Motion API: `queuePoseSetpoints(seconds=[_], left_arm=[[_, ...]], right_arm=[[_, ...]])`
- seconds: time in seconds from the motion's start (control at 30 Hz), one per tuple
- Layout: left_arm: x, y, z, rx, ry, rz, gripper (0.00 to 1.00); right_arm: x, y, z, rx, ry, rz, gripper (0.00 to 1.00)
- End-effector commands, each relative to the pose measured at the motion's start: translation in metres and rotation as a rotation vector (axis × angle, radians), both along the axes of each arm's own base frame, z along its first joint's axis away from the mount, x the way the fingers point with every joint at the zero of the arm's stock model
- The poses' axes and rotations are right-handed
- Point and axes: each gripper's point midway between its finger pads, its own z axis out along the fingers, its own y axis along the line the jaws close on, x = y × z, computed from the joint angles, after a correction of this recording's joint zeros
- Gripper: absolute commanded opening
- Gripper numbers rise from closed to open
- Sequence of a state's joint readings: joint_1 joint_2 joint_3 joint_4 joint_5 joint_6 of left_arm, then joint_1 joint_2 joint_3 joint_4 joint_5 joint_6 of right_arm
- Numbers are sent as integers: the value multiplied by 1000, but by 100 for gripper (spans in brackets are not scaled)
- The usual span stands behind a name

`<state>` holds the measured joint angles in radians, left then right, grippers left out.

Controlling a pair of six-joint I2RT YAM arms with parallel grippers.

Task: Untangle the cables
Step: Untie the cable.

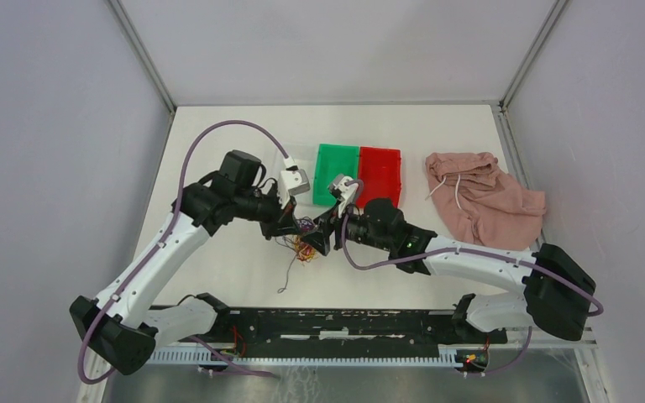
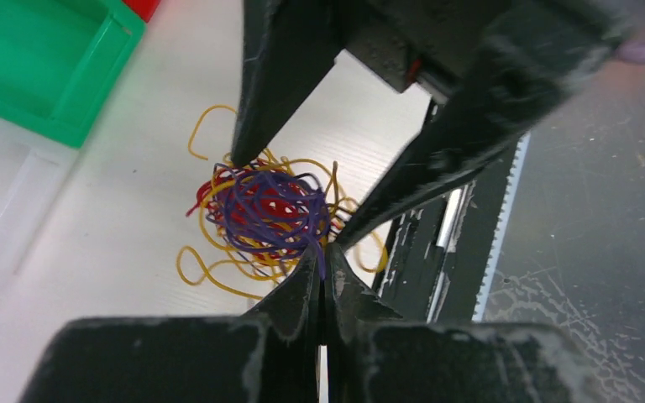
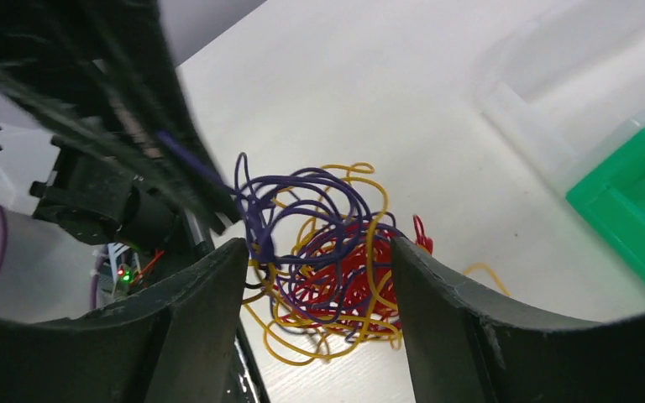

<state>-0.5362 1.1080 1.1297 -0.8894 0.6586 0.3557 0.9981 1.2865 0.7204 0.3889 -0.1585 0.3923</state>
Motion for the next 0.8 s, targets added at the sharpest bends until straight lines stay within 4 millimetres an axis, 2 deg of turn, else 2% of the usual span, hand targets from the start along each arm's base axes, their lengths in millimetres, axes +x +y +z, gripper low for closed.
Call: queuePoseSetpoints(seconds=[0.0,0.13,0.27,0.4,0.57,0.77], left_arm=[[-17,-11,29,-89,28,-84,3],[-29,-14,32,-107,92,-137,3],[-39,-16,38,-121,143,-189,3],[-38,-17,53,-133,109,-201,3],[-40,-18,76,-157,84,-215,3],[-44,-14,91,-154,62,-220,3]], right_arm=[[21,2,13,22,-56,-90,69],[31,4,13,37,-57,-145,68],[41,0,10,16,-74,-202,62],[44,-10,-12,-40,-66,-239,59],[48,-35,-47,-106,-40,-339,55],[53,-56,-61,-148,-38,-430,51]])
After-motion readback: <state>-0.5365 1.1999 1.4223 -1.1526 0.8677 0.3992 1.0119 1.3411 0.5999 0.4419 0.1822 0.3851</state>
